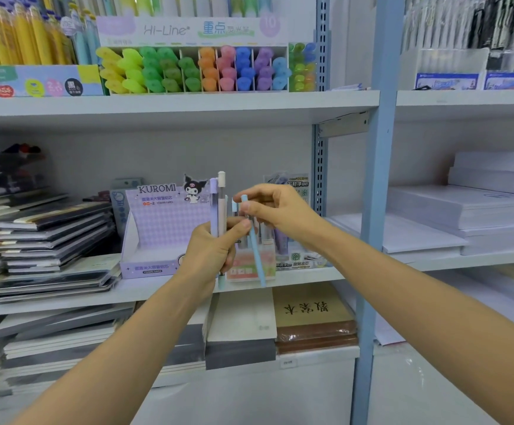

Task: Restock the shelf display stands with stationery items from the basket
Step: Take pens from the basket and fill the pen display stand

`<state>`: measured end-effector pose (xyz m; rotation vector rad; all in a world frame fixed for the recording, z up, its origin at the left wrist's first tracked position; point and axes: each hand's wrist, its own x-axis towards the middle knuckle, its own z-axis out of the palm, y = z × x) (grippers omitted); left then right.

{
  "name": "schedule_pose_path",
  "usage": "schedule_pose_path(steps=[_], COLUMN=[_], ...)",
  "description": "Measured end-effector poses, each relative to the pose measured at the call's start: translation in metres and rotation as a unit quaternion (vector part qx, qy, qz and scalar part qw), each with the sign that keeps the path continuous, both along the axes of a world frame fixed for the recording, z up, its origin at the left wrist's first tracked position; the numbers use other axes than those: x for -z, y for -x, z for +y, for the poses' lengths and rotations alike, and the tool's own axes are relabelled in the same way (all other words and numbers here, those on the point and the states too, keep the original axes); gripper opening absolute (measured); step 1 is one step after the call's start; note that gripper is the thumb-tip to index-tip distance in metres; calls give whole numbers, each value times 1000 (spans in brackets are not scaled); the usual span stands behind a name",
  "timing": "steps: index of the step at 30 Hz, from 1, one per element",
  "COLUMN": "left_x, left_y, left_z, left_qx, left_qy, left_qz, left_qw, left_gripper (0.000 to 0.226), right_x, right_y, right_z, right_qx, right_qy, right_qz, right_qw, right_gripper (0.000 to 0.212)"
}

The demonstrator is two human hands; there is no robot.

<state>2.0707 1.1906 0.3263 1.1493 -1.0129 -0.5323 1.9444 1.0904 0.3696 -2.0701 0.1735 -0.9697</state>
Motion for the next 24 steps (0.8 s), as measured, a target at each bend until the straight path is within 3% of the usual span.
schedule_pose_path(steps=[2, 6, 9, 15, 24], left_x=[-1, -4, -2, 5, 10], left_y=[-2, -15, -25, -31, -36], left_z=[0, -1, -2, -8, -10], left_qx=[-4, -21, -16, 24, 63], left_qy=[-2, -27, -38, -49, -35], left_qz=[10, 54, 92, 93, 94], left_qw=[1000, 998, 995, 994, 993], left_gripper=[22, 30, 19, 7, 14], right_x=[-4, -19, -21, 2, 19], right_y=[-1, 1, -2, -17, -30], right_z=[-1, -12, -26, -49, -60], right_qx=[23, 80, 141, 225, 214], right_qy=[1, -27, -5, 71, 142], right_qz=[-17, -134, -163, -93, 11], right_qw=[1000, 987, 976, 967, 966], right_gripper=[18, 13, 10, 9, 11])
